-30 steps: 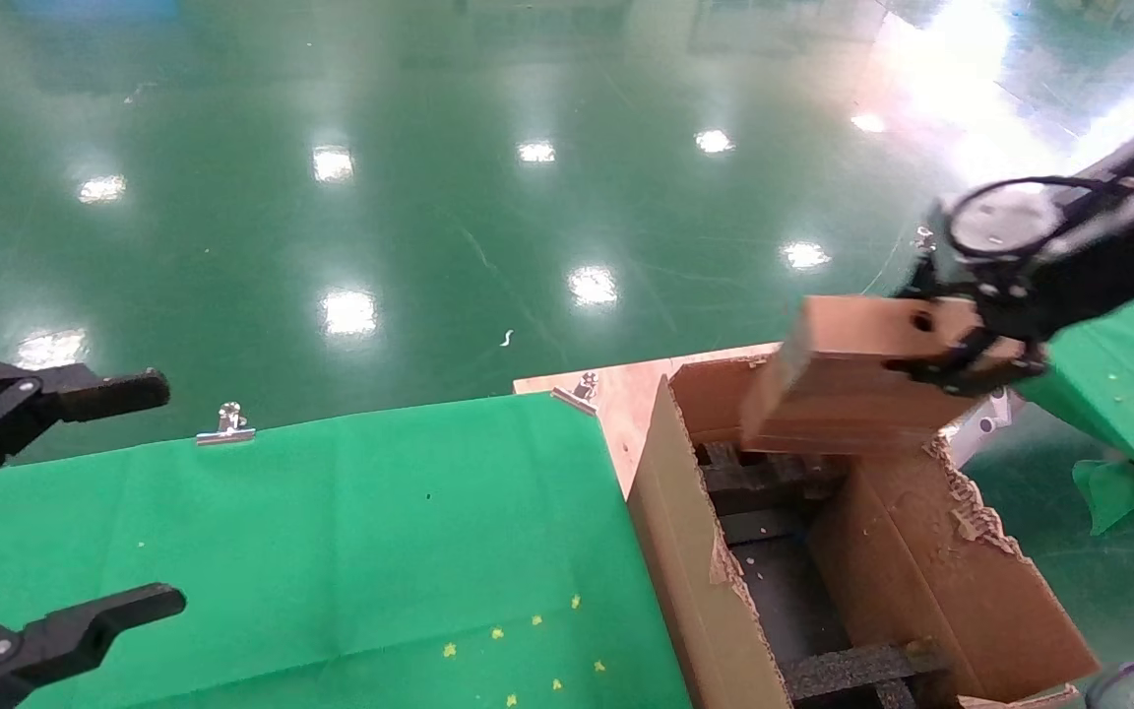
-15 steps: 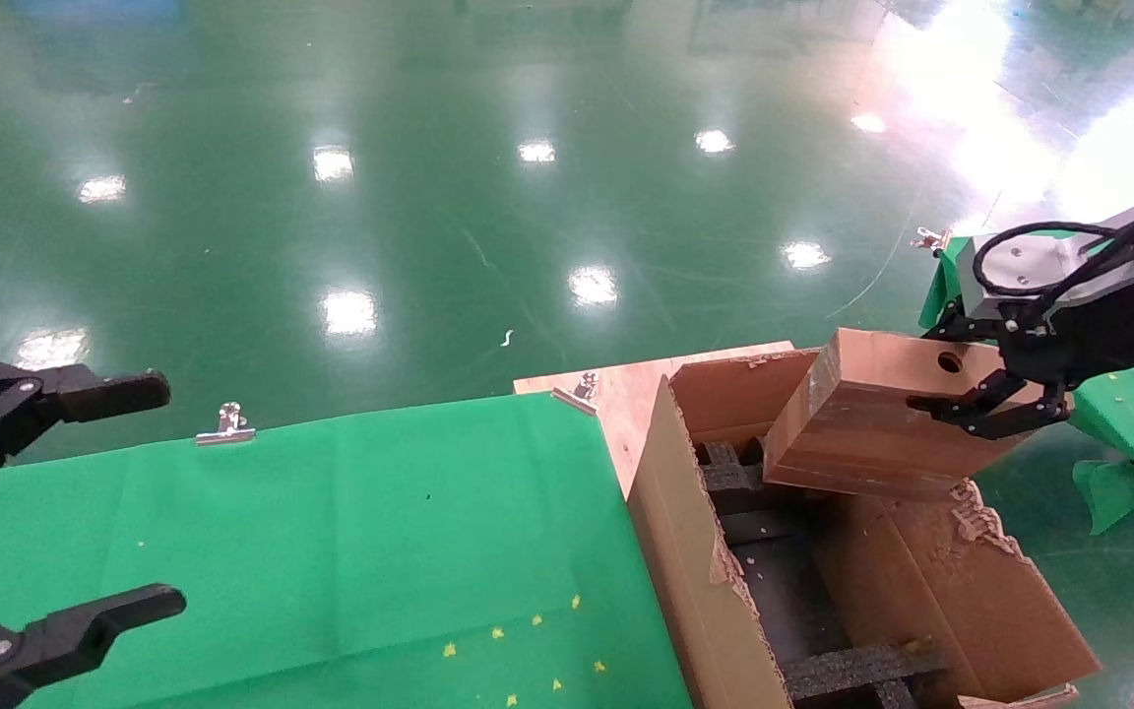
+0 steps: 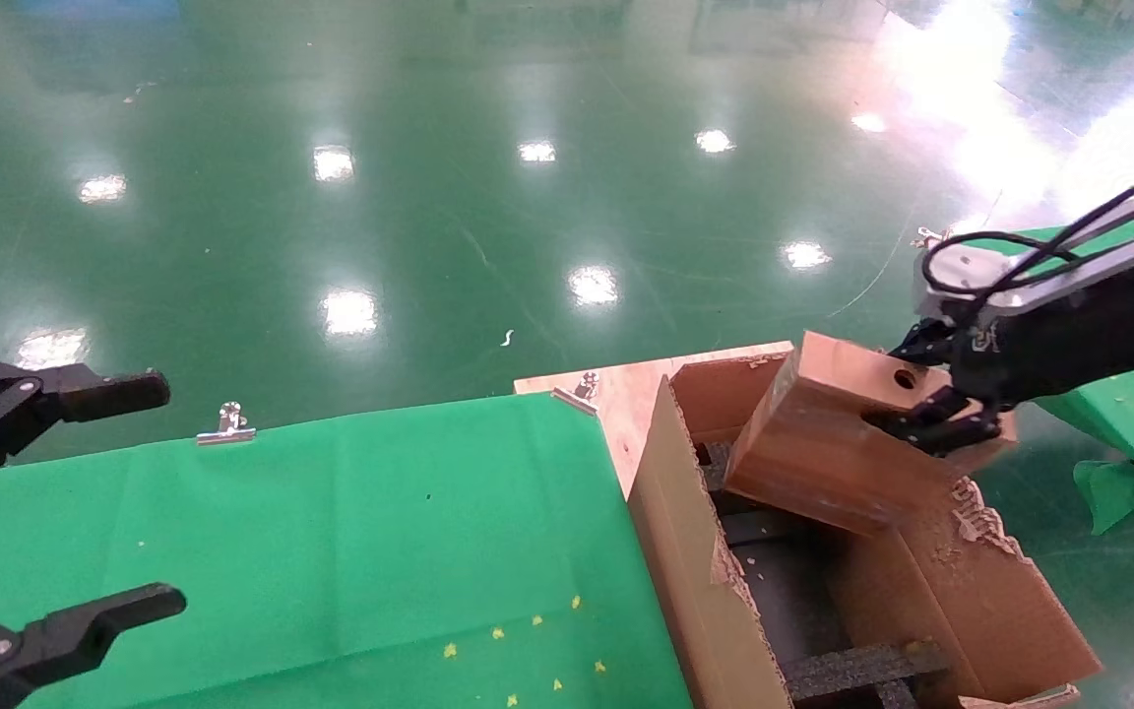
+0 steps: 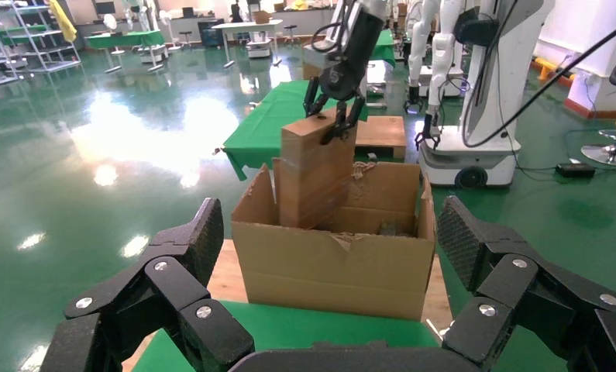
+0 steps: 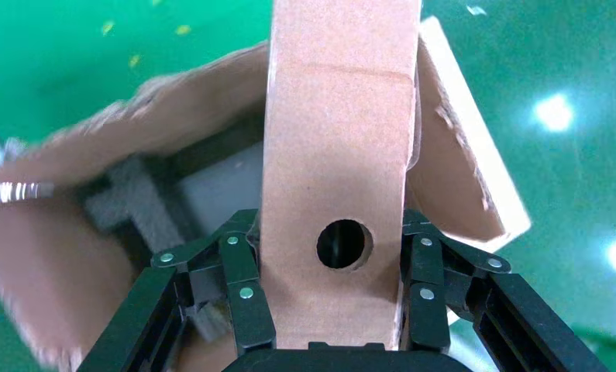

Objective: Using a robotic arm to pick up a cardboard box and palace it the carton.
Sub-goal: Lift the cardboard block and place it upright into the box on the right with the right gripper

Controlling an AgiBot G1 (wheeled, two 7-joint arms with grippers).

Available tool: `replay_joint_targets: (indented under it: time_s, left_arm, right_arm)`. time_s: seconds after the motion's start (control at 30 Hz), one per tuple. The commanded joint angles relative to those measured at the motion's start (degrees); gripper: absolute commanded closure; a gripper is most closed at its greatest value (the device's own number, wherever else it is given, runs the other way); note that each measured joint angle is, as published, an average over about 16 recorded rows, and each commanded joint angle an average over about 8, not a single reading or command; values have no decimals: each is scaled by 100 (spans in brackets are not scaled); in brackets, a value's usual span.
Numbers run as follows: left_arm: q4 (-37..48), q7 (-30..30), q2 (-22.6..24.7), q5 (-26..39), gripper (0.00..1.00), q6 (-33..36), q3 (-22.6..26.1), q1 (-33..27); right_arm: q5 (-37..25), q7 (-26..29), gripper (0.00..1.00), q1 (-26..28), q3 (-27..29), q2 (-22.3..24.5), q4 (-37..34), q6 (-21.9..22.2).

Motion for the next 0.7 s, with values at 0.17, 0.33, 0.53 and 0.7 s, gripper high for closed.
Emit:
replay_joint_targets:
  time_s: [0.17,0.33,0.53,0.7]
  left_arm:
    - [0,0,0,0,0,0,0,0]
    - [0,0,0,0,0,0,1,0]
    - [0,0,0,0,0,0,1,0]
    - [0,1,0,-1,0,0,1,0]
  right_arm:
    - [108,1510,100,-216,-99,454,856,344]
    - [-327,2923,100,-112,-232,894,1629,833]
    - [-1209,4750,100,109,-386,1375,2582,1313]
    - [-1985,6238,100,246,-496,1591,3297,1405]
